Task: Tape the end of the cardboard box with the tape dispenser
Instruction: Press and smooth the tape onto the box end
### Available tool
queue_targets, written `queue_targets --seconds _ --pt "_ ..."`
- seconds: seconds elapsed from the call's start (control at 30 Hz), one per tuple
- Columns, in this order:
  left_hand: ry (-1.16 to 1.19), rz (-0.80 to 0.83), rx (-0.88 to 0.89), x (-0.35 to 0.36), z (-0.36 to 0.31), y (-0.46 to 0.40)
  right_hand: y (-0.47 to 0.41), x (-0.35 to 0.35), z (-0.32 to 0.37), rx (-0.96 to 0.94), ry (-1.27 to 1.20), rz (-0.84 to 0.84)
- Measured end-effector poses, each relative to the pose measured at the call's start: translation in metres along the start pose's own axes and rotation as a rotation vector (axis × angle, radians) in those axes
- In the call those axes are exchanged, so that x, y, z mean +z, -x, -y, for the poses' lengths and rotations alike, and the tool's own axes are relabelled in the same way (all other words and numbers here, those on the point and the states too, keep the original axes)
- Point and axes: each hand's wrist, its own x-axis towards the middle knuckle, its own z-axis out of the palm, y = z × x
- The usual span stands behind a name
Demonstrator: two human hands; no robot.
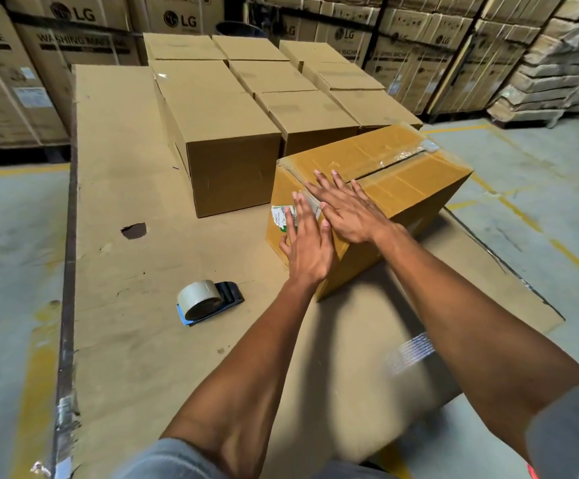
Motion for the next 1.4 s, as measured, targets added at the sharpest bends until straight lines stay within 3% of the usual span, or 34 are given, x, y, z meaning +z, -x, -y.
queue_targets --seconds 0.2,0.6,0.7,0.8,0.9,1.17,1.3,1.4 --pt "0.004 0.038 -0.011 0.0 0.006 -0.005 -0.003 0.003 -0.001 0.018 -0.009 0.021" --pt "0.088 0.164 -0.336 0.009 0.01 0.009 -0.006 0.002 0.004 0.169 0.014 0.034" --pt "0.06 0.142 -0.302 0.005 0.013 0.01 -0.003 0.002 0.003 0.134 0.0 -0.008" --pt "0.022 -0.001 -0.105 0.0 0.007 0.012 -0.001 0.003 0.002 0.04 0.0 -0.035" --pt "0.005 -0.03 0.024 0.002 0.004 0.01 -0.002 0.003 -0.002 0.01 0.005 -0.029" --pt "0.083 0.062 -0.096 0.012 0.013 0.008 -0.005 0.006 -0.004 0.088 -0.015 -0.004" --pt "0.089 0.131 -0.258 0.014 0.018 0.011 -0.004 0.007 -0.002 0.153 -0.007 -0.007" --pt "0.05 0.103 -0.228 0.009 0.02 0.013 0.0 0.006 -0.002 0.155 -0.02 -0.076"
